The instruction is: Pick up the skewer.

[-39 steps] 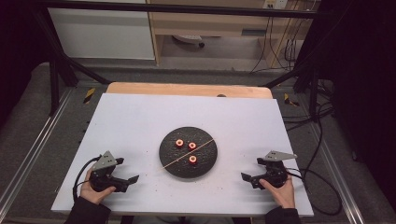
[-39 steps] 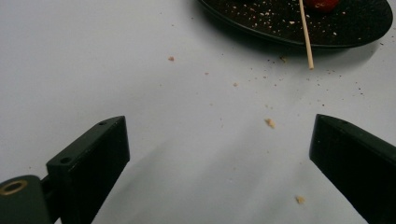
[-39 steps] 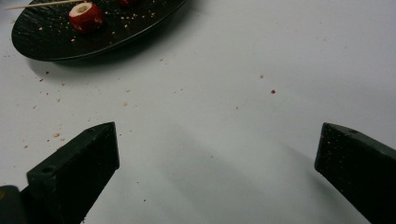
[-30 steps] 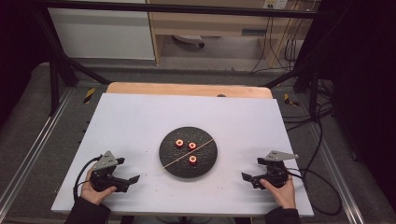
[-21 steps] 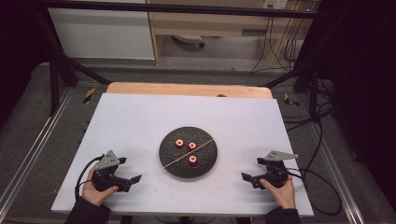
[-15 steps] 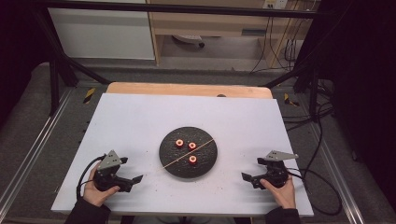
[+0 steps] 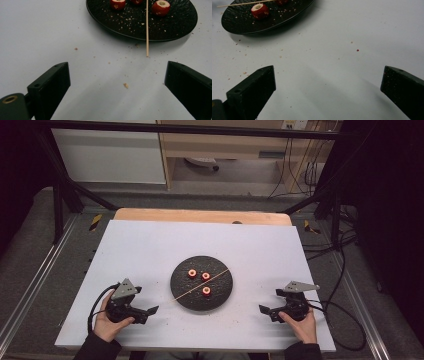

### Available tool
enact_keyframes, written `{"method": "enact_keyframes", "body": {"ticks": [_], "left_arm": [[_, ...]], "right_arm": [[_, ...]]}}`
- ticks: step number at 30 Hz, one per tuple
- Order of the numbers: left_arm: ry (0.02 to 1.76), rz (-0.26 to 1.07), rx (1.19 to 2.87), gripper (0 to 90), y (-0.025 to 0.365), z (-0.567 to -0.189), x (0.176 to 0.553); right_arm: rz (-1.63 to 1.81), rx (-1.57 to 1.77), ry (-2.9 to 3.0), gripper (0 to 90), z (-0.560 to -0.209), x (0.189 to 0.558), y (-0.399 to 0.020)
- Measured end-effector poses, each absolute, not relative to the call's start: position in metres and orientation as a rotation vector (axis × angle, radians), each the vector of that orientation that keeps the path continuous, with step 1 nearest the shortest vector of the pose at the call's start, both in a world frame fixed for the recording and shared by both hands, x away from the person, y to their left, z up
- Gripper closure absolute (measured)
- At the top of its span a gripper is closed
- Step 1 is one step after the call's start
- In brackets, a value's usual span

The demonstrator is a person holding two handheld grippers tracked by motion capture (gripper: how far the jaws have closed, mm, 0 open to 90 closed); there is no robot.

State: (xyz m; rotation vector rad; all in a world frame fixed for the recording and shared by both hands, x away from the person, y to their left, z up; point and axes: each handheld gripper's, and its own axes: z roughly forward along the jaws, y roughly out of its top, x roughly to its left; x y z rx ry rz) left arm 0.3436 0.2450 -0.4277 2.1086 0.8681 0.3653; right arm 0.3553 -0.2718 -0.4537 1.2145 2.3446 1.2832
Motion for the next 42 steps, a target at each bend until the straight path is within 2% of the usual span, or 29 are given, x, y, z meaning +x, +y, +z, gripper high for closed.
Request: {"method": "enact_keyframes", "body": {"ticks": [17,29,38,42], "left_arm": [[0.808,0.371,2.197,6.6,0.198,-0.406,0.355],[0.807,0.337,2.256,8.4,0.167,-0.405,0.371],[0.828,0.322,2.292,16.7,0.152,-0.409,0.383],[0.827,0.308,2.307,23.2,0.147,-0.412,0.388]], "right_arm": [[1.273,1.218,2.343,0.6,-0.454,0.355,-0.271],[1.270,1.214,2.350,0.6,-0.454,0.355,-0.271],[1.271,1.217,2.351,0.6,-0.454,0.355,-0.271],[1.272,1.217,2.353,0.6,-0.454,0.355,-0.271]]}}
